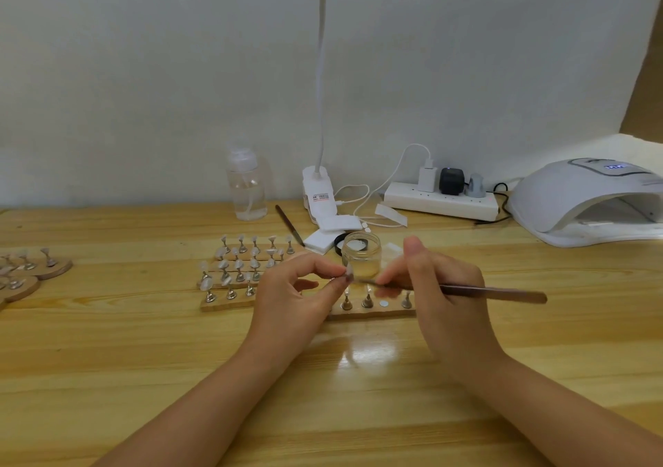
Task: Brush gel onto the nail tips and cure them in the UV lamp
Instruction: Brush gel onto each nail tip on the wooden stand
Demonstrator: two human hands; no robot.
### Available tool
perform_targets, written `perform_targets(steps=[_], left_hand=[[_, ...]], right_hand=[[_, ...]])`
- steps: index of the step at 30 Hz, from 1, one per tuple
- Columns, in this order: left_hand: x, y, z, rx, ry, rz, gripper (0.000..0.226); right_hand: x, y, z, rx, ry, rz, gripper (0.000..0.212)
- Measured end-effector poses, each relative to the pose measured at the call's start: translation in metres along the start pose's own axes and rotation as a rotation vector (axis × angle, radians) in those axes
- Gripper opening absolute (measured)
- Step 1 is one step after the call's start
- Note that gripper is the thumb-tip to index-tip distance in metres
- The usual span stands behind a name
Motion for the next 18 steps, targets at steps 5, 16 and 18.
perform_targets(steps=[5, 16, 18], left_hand=[[0.0, -0.0002, -0.0006, -0.008, 0.0, -0.007, 0.022], [-0.0001, 0.0006, 0.0001, 0.001, -0.003, -0.01, 0.02], [-0.0005, 0.001, 0.0001, 0.0, -0.005, -0.012, 0.019]], right_hand=[[0.0007, -0.0014, -0.0016, -0.017, 0.017, -0.05, 0.039], [0.0008, 0.0021, -0.002, 0.014, 0.013, -0.023, 0.04], [0.0001, 0.0016, -0.002, 0.022, 0.035, -0.05, 0.04]])
Point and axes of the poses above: each hand's wrist, its own x-axis towards the middle knuckle, its own z-axis out of the palm, y = z × x, the point moved 2 cm from there along x, towards the middle knuckle, and after that the axes turned 9 degrees about -x, right-handed, at the moved point
